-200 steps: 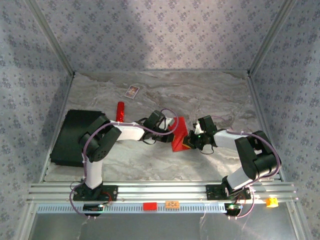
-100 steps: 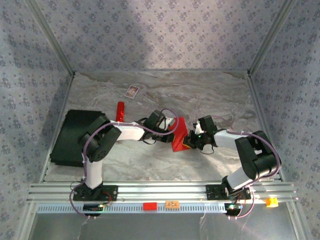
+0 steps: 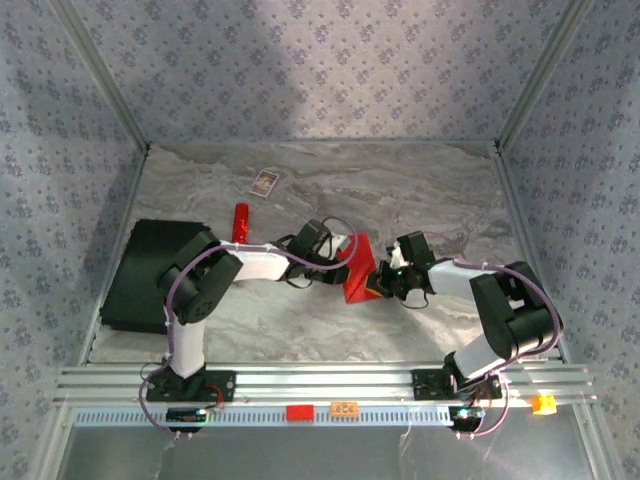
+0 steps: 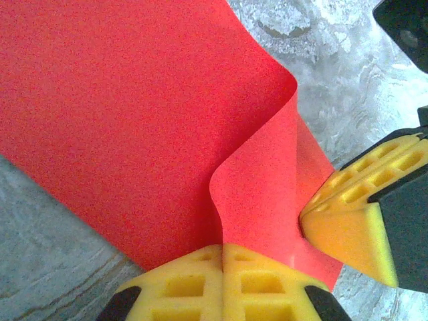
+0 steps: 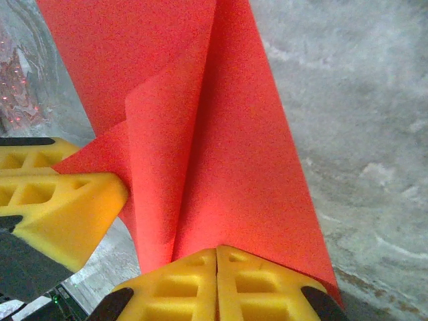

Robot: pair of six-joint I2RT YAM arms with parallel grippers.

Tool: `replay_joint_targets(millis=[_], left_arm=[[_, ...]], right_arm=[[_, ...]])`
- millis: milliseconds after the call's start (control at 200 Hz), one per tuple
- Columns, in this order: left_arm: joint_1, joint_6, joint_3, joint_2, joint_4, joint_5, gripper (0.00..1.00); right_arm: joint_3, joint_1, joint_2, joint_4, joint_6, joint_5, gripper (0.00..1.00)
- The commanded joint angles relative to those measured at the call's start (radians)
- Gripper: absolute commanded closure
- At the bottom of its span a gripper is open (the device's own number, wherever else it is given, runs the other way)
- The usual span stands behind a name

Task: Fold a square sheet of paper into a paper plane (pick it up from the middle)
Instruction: Fold the triangle a second time at the center of the table.

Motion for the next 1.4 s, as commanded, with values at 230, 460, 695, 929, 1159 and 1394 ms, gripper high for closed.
replay_joint_targets(millis=[230, 460, 695, 929, 1159, 1394], left_arm=[[0.007, 0.02, 0.02, 0.029, -0.007, 0.0, 0.99], [0.007, 0.015, 0.005, 0.007, 0.001, -0.013, 1.0], [0.006, 0.015, 0.007, 0.008, -0.003, -0.011, 1.0], [0.007, 0.001, 0.001, 0.012, 0.013, -0.006, 1.0], [0.007, -0.014, -0.004, 0.017, 0.026, 0.001, 1.0], [0.007, -0.009, -0.003, 0.015, 0.016, -0.005, 1.0]], right_arm=[[-0.019, -0.009, 0.002, -0.04, -0.013, 0.022, 0.9], [-0.018, -0.012, -0.002, -0.046, -0.015, 0.022, 0.9], [-0.019, -0.011, -0.003, -0.041, -0.013, 0.024, 0.9], [-0.028, -0.012, -0.007, 0.003, 0.017, 0.006, 0.9], [-0.028, -0.013, -0.034, 0.069, 0.07, -0.021, 0.9], [-0.016, -0.012, -0.045, 0.158, 0.128, -0.045, 0.91]])
